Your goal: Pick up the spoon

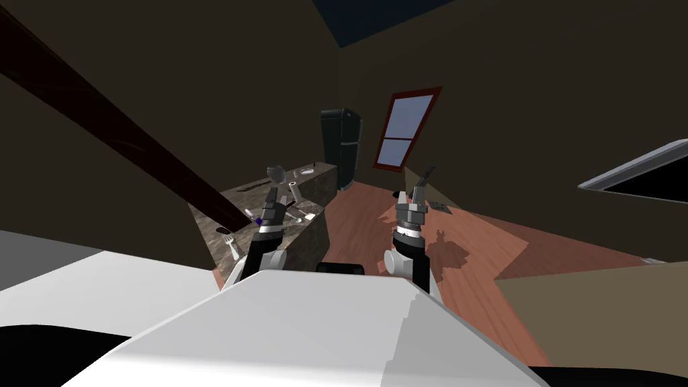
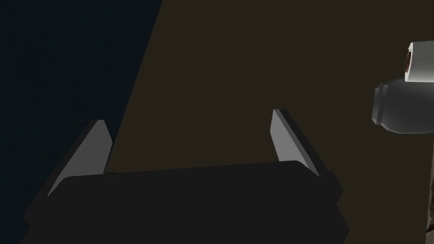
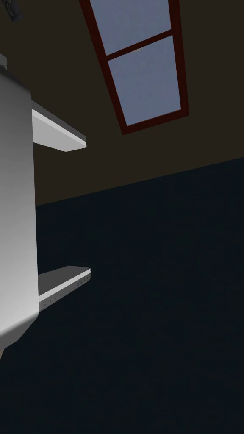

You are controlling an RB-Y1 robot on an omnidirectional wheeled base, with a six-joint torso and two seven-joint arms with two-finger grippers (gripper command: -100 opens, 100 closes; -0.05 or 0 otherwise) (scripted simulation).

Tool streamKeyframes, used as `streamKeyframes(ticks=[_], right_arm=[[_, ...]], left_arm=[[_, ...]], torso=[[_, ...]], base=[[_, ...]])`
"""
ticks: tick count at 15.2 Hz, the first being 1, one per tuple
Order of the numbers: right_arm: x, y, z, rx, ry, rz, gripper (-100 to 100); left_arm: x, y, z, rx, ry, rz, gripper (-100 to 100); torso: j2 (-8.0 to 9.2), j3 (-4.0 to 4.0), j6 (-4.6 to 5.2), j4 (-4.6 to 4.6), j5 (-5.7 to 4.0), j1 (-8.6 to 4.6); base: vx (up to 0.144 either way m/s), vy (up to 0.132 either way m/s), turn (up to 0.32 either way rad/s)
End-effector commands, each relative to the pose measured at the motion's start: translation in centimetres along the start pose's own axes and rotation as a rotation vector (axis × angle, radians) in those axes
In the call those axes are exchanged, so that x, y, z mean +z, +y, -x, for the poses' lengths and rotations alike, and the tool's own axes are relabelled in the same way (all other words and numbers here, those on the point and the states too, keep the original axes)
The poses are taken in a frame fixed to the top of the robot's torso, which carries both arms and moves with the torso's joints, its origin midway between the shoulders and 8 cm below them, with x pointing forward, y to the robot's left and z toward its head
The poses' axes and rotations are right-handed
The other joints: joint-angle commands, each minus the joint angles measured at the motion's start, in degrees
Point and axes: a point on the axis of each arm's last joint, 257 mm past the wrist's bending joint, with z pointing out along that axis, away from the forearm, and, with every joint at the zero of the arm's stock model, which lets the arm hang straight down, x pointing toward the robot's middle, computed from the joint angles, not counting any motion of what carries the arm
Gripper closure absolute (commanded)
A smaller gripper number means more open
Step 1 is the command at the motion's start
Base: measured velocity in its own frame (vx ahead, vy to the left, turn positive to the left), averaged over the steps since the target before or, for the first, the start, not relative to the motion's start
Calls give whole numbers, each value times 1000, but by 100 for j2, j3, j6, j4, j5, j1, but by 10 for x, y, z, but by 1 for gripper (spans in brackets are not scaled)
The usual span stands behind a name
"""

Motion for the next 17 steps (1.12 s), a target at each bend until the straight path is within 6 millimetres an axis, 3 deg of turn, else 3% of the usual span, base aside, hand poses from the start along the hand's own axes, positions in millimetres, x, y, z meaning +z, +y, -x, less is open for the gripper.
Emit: streamKeyframes(ticks=[1,7,17], right_arm=[[0,0,0,0,0,0,0],[0,0,0,0,0,0,0],[0,0,0,0,0,0,0]], left_arm=[[-1,3,-1,19,25,9,-100],[-7,31,4,107,103,101,-100],[-29,90,33,238,157,320,-100]], torso=[[0,0,0,0,0,0],[-28,-16,-1,-6,-4,-19],[-31,-18,0,-7,-4,-18]], base=[[9,-5,7],[58,-39,26],[77,-45,28]])
